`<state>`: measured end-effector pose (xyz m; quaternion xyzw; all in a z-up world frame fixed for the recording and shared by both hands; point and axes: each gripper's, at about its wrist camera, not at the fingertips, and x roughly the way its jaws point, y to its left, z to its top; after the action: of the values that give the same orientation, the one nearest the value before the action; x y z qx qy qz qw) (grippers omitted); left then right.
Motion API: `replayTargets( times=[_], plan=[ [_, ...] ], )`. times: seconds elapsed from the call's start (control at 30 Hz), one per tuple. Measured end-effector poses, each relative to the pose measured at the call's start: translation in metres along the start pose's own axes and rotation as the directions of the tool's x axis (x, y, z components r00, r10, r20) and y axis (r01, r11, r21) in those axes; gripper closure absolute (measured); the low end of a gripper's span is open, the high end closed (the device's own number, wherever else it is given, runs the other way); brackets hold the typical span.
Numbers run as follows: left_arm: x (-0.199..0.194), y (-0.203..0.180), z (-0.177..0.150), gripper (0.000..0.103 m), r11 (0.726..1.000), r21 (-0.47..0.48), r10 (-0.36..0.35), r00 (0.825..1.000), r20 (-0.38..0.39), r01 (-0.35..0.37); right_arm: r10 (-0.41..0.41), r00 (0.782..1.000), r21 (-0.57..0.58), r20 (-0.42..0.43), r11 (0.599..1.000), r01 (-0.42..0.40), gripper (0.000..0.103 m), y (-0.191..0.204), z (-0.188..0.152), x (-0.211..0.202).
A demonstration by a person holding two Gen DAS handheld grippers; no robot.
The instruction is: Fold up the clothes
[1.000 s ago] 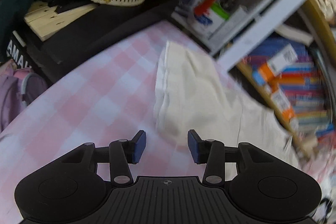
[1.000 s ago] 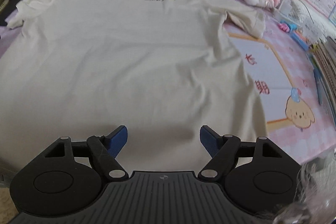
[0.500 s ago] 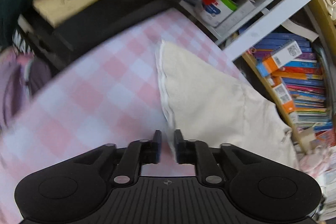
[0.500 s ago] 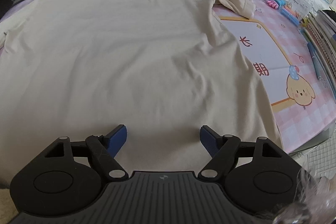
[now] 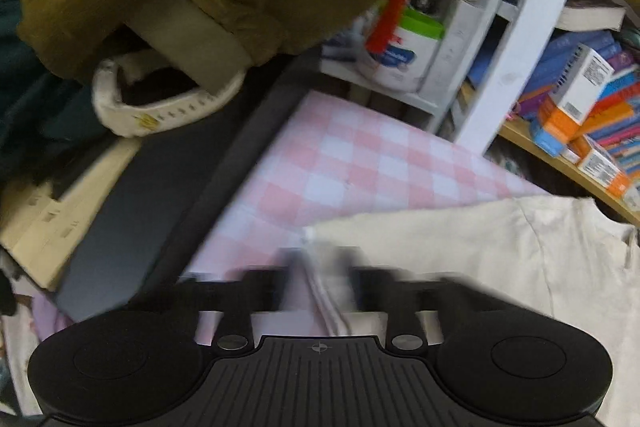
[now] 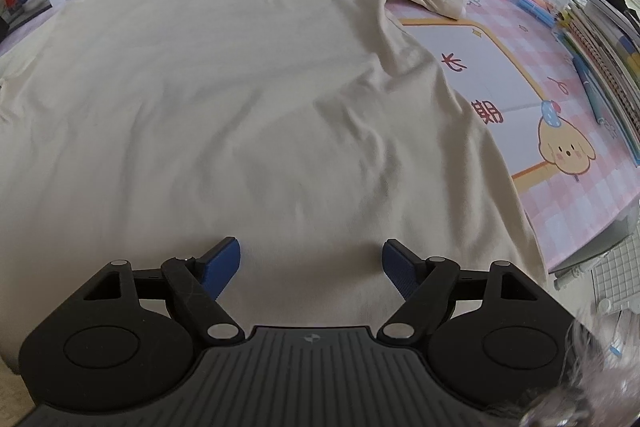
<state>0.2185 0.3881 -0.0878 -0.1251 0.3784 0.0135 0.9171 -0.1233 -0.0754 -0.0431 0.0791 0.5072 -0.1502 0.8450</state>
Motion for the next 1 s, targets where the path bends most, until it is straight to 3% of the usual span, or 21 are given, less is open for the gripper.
replayTargets(
  times=[0.1, 0.3, 0.47, 0.57, 0.63, 0.73, 1.0],
  plan=[
    [0.001, 0.009, 0.0, 0.103, 0.999, -0.028, 0.04, 0.999, 0.021, -0.039, -0.003, 1.0, 0.016, -0.001, 1.0, 0.003, 0.027, -0.001, -0.003, -0.001],
    [-0.003, 0.01, 0.008, 0.102, 0.999, -0.027, 0.037, 0.999, 0.024, -0.036, -0.01, 1.0, 0.038, -0.01, 0.999, 0.01, 0.022, -0.004, -0.006, -0.002],
    [-0.036, -0.012, -0.006, 0.096, 0.996, 0.008, -0.094, 0.993, 0.078, 0.094, -0.037, 0.999, -0.001, -0.01, 0.999, 0.037, 0.02, 0.003, -0.004, -0.002],
    [-0.055, -0.036, -0.021, 0.08, 0.982, 0.094, -0.172, 0.984, 0.054, 0.167, -0.045, 0.999, -0.01, -0.001, 0.999, 0.045, 0.02, 0.003, 0.0, -0.002],
    [-0.066, -0.054, -0.037, 0.057, 0.965, 0.144, -0.226, 0.974, 0.024, 0.22, -0.05, 0.999, -0.015, 0.005, 0.999, 0.05, 0.02, 0.003, 0.002, -0.002],
    [-0.083, -0.08, -0.068, 0.045, 0.931, 0.224, -0.287, 0.957, -0.038, 0.288, -0.041, 0.999, 0.004, 0.018, 0.999, 0.041, 0.02, -0.004, 0.009, -0.001],
    [-0.124, -0.13, -0.152, 0.037, 0.892, 0.262, -0.322, 0.925, -0.203, 0.369, 0.01, 0.997, 0.087, 0.072, 0.996, -0.016, 0.021, -0.04, 0.035, 0.006]
  ],
)
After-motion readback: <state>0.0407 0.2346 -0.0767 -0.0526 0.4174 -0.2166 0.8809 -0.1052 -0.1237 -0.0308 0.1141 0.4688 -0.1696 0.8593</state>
